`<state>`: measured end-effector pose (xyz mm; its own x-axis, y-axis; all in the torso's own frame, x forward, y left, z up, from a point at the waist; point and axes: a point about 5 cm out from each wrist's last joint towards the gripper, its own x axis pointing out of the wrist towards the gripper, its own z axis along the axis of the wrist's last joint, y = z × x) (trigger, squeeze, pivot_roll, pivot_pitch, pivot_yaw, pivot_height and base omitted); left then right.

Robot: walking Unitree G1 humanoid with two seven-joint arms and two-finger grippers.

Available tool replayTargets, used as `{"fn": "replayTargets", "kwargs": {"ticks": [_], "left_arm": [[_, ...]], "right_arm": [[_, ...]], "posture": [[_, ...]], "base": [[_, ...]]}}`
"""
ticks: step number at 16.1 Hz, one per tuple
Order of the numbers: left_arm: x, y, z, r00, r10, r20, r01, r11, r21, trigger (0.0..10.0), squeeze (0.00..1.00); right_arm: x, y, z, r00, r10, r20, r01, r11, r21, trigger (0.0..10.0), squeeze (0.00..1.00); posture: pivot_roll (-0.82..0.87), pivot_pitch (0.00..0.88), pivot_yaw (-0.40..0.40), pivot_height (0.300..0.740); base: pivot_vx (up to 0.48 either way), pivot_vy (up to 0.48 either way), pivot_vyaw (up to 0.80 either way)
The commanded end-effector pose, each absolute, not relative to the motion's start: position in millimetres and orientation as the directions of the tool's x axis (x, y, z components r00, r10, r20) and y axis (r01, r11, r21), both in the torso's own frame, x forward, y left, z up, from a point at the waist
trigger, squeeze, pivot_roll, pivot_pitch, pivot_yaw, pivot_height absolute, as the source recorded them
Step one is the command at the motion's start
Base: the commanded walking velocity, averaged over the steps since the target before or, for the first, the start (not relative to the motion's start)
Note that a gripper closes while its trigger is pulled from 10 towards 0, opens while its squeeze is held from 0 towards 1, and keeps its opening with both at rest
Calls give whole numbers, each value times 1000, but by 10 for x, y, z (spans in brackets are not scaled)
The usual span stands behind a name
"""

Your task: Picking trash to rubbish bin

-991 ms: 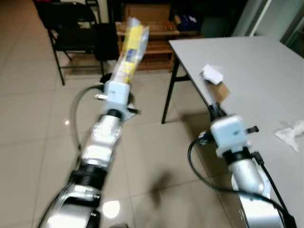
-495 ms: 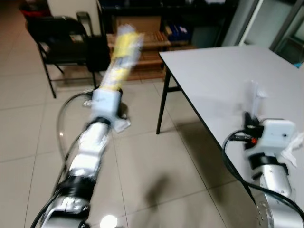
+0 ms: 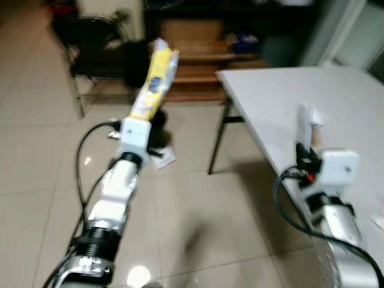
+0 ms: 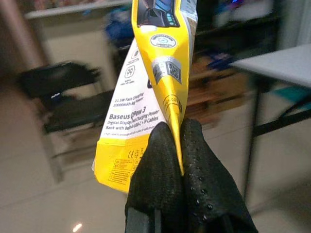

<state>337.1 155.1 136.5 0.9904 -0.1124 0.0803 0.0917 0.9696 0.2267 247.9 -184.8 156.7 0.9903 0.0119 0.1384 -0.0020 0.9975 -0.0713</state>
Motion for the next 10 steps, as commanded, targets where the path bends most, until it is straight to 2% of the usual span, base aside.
{"fn": "replayTargets", "kwargs": {"ticks": [1, 6, 10], "left_arm": [[3378, 1459, 1434, 986, -134, 103, 108, 968, 225, 10000, 0], [3383, 1444, 1423, 986, -136, 95, 112, 968, 224, 10000, 0], [3393, 1431, 1424, 986, -138, 92, 115, 968, 222, 10000, 0]], "right_arm": [[2468, -1908, 1540, 992, -3, 125, 13, 997, -76, 10000, 0], [2464, -1901, 1529, 992, -5, 126, 15, 996, -86, 10000, 0], [2460, -1896, 1536, 991, -11, 132, 22, 996, -84, 10000, 0]], "posture": [[188, 85, -48, 740], [182, 83, -47, 740], [182, 83, -47, 740]], "base": [[368, 0, 800], [368, 0, 729], [371, 0, 0]]}}
